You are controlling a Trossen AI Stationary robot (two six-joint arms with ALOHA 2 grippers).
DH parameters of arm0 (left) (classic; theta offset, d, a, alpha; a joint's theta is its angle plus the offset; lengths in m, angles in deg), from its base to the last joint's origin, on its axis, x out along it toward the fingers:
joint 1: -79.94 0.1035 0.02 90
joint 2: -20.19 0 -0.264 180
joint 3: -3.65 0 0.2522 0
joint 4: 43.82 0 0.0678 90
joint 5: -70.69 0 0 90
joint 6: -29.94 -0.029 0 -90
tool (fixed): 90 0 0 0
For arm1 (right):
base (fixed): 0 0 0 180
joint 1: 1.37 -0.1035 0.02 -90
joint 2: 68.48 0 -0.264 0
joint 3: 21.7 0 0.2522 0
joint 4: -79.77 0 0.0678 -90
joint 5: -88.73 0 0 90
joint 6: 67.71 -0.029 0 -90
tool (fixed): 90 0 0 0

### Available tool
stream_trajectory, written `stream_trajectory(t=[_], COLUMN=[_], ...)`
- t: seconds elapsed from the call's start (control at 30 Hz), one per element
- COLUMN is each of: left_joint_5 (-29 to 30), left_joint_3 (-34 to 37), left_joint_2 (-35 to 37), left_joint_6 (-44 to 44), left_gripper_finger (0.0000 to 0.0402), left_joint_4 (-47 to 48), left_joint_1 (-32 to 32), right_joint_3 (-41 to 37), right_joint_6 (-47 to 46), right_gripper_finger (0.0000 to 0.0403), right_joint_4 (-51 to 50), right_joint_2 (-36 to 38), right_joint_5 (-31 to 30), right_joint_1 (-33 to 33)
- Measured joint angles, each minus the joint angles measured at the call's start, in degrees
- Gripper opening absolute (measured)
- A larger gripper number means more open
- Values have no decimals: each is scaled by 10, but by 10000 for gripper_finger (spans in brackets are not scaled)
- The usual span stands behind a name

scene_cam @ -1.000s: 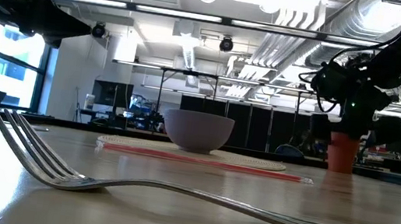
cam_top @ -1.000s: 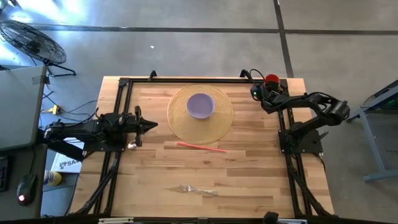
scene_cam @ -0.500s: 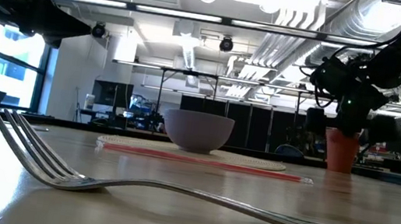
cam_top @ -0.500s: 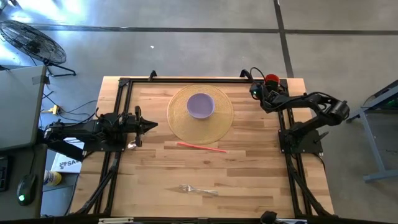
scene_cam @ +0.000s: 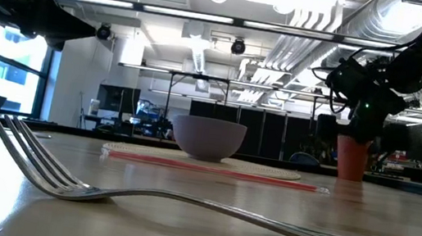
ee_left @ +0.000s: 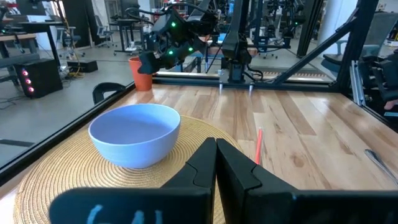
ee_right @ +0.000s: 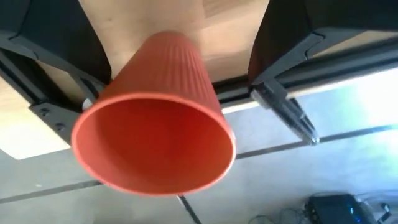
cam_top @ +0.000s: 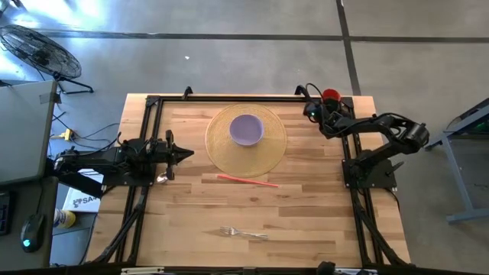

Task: Pick & Place Utensil
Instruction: Put the orange cup on the brown mat to the top right of the purple bowl

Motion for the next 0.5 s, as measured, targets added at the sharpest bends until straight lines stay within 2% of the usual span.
stream_trajectory(t=[0.2,0.27,0.5], left_joint_5=[0,0,0], left_joint_3=[0,0,0], left_joint_2=[0,0,0], left_joint_6=[0,0,0], left_gripper_finger=[7,7,7], left_joint_4=[0,0,0], left_joint_1=[0,0,0], right_joint_3=[0,0,0], right_joint_6=[-52,-86,-113], right_gripper_finger=[369,369,366], right_joint_4=[-39,-34,-19], right_joint_2=[0,0,0], right_joint_5=[-14,-5,-12], right_joint_1=[0,-2,-29])
